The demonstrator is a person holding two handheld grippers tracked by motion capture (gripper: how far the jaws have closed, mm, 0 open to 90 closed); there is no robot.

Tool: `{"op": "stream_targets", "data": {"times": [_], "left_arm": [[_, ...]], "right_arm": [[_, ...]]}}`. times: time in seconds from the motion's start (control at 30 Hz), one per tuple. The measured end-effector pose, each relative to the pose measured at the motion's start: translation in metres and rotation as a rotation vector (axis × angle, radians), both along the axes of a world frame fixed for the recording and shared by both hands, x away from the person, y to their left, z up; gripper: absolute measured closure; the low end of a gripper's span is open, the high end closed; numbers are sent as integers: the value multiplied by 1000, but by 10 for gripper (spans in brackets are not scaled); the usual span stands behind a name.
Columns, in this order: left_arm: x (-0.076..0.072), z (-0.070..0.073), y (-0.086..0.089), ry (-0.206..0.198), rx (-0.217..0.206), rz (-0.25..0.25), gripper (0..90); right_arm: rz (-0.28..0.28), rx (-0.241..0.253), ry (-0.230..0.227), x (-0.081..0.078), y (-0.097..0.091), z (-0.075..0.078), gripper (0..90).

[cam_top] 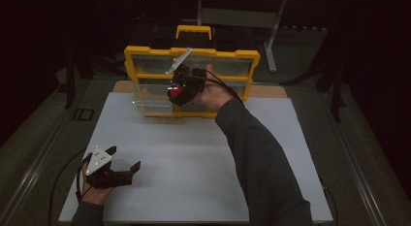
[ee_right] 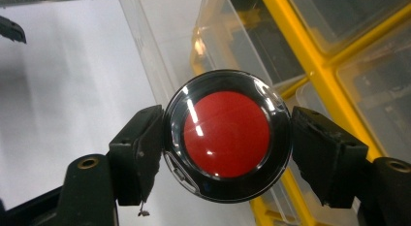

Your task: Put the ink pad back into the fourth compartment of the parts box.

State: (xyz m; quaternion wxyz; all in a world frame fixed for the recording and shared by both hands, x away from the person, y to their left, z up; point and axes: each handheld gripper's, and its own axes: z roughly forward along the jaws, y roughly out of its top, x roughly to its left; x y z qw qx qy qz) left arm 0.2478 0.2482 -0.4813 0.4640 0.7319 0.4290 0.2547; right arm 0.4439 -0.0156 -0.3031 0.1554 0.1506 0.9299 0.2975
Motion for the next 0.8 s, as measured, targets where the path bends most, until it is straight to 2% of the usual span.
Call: {"op": "stream_targets", "data": {"times": [0.4, 0.8], "left_arm": [[0, 0, 1, -1, -2, 3, 0], [0, 0, 1, -1, -2, 3, 0]], "right_arm": [[-11, 25, -6, 5, 14, 7, 292], [-30, 63, 3, 13, 24, 6, 292]]}}
